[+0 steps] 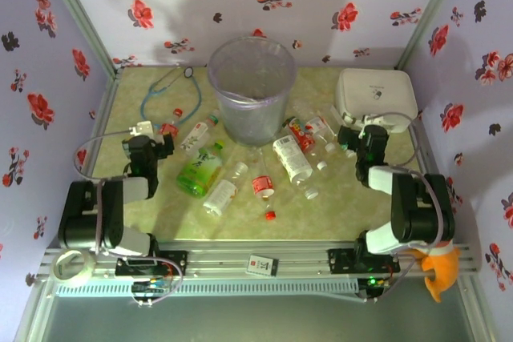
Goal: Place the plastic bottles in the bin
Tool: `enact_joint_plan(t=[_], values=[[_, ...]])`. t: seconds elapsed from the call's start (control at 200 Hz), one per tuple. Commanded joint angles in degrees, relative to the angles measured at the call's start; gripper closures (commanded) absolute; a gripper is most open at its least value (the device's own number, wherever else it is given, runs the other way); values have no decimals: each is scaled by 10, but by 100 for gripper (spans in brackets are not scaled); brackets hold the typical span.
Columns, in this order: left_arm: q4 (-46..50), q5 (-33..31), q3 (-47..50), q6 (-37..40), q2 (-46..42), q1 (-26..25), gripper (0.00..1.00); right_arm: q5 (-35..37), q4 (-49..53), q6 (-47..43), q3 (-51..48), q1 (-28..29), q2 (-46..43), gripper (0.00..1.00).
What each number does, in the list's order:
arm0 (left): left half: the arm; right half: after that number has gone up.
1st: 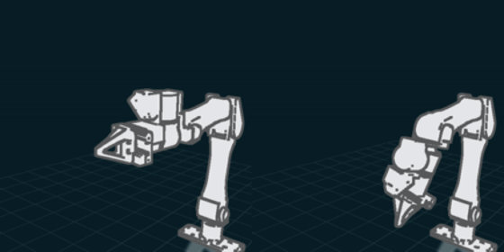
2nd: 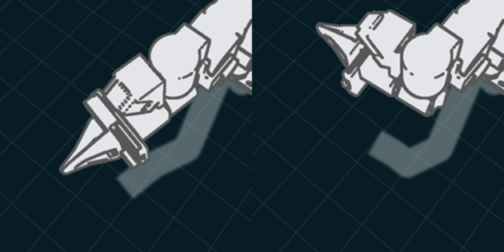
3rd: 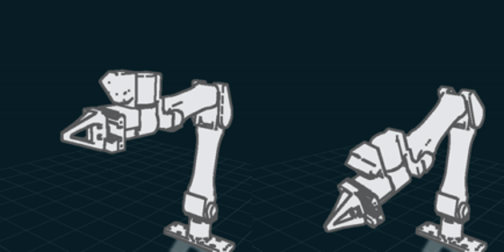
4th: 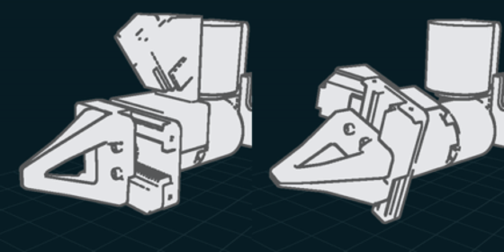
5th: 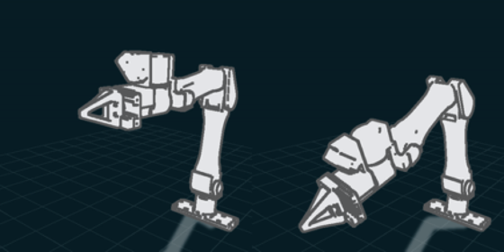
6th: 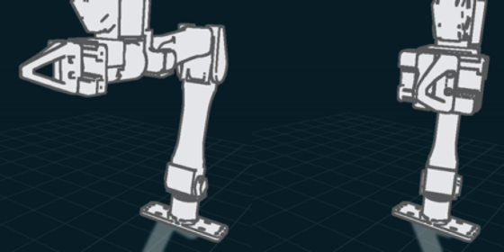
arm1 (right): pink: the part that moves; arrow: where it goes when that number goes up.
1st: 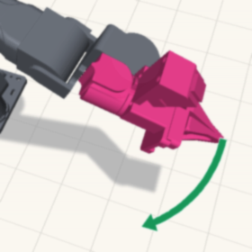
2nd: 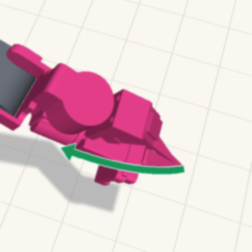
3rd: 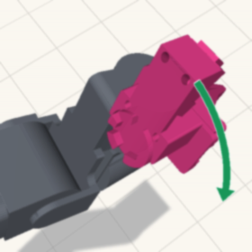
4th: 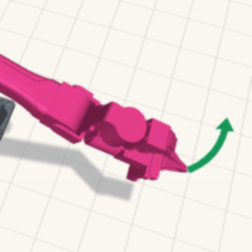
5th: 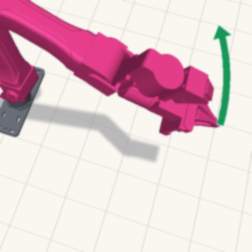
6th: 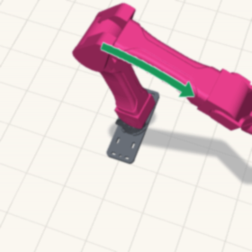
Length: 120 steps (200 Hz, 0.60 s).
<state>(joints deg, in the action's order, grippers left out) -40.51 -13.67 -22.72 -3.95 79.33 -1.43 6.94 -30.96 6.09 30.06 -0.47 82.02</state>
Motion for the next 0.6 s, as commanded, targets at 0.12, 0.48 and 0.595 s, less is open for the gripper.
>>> enact_joint_plan(t=[0.12, 0.48, 0.595], values=[[328, -49, -138, -91, -147, 6, 0, 31, 401, 55, 156, 14, -103, 1], [625, 34, -298, -184, -151, -11, 0, -3, 784, 43, 350, 27, -66, 8], [641, 54, -310, -195, -154, -21, 0, -11, 854, 16, 386, 28, -30, 8]])
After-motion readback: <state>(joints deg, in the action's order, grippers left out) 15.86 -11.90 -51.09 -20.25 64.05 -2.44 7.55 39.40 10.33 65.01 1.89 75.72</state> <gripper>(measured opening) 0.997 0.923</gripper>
